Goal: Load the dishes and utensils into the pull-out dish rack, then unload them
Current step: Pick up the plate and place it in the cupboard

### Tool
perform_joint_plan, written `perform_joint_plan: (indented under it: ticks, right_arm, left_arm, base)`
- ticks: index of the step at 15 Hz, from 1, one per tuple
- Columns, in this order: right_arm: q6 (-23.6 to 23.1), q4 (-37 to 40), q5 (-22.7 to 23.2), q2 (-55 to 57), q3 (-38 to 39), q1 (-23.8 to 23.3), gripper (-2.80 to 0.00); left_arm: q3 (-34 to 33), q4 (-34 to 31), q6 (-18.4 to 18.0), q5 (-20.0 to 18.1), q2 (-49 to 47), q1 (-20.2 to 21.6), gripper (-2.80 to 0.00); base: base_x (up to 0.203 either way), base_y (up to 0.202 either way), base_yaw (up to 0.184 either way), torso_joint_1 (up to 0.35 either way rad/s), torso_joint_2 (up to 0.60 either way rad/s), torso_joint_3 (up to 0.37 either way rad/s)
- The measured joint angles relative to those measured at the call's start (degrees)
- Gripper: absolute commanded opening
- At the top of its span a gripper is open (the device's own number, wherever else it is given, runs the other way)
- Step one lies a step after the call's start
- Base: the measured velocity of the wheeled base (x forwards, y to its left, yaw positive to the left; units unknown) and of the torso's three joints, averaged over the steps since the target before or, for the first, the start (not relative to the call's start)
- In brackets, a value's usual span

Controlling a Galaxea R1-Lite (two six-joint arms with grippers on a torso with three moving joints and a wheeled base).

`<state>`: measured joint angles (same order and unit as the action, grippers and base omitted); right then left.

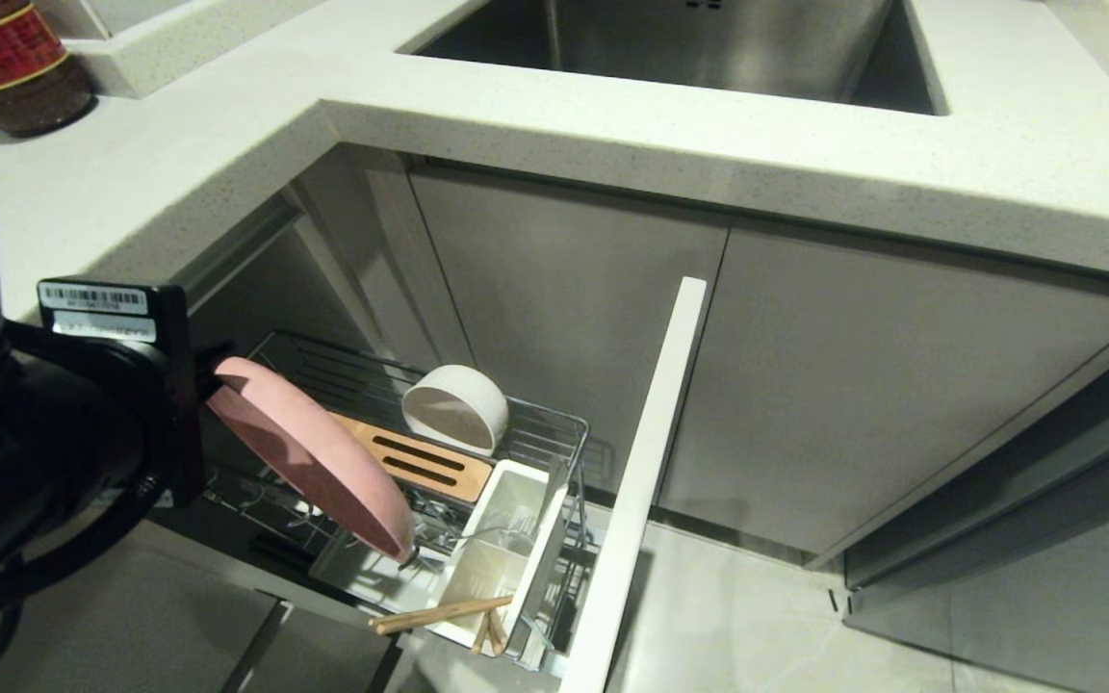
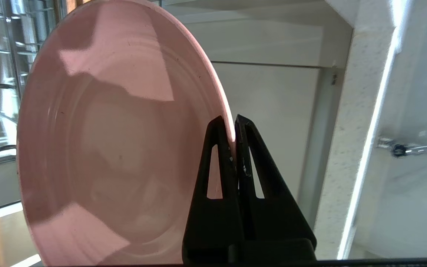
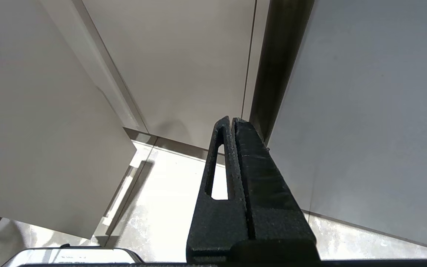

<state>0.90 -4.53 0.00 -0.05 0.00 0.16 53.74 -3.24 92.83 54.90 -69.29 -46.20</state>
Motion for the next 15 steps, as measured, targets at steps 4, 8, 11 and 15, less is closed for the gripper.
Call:
perform_joint_plan:
  ticks: [4, 8, 11, 15]
  right_arm:
    - [0.0, 0.0, 0.0, 0.0, 0.0, 0.0, -2.8]
    - [-0.02, 0.02, 0.0, 0.0, 0.0, 0.0, -2.8]
    - [-0.02, 0.02, 0.0, 0.0, 0.0, 0.0, -2.8]
    - [-0.02, 0.02, 0.0, 0.0, 0.0, 0.0, -2.8]
  left_arm:
    - [-4.17, 7.72, -0.04, -0.47, -0.3, 1.37, -2.8]
    - [-7.59, 12.87, -0.04, -3.69, -2.31, 5.37, -2.8]
    - [-9.06, 14.71, -0.02, -5.75, -3.48, 8.16, -2.8]
    - [-10.62, 17.64, 0.03, -7.81, -4.2, 9.98, -2.8]
  base:
    - [0.0, 0.0, 0.0, 0.0, 0.0, 0.0]
    - [0.0, 0.0, 0.0, 0.0, 0.0, 0.0]
    - [0.0, 0.0, 0.0, 0.0, 0.0, 0.0]
    - [0.0, 0.0, 0.0, 0.0, 0.0, 0.0]
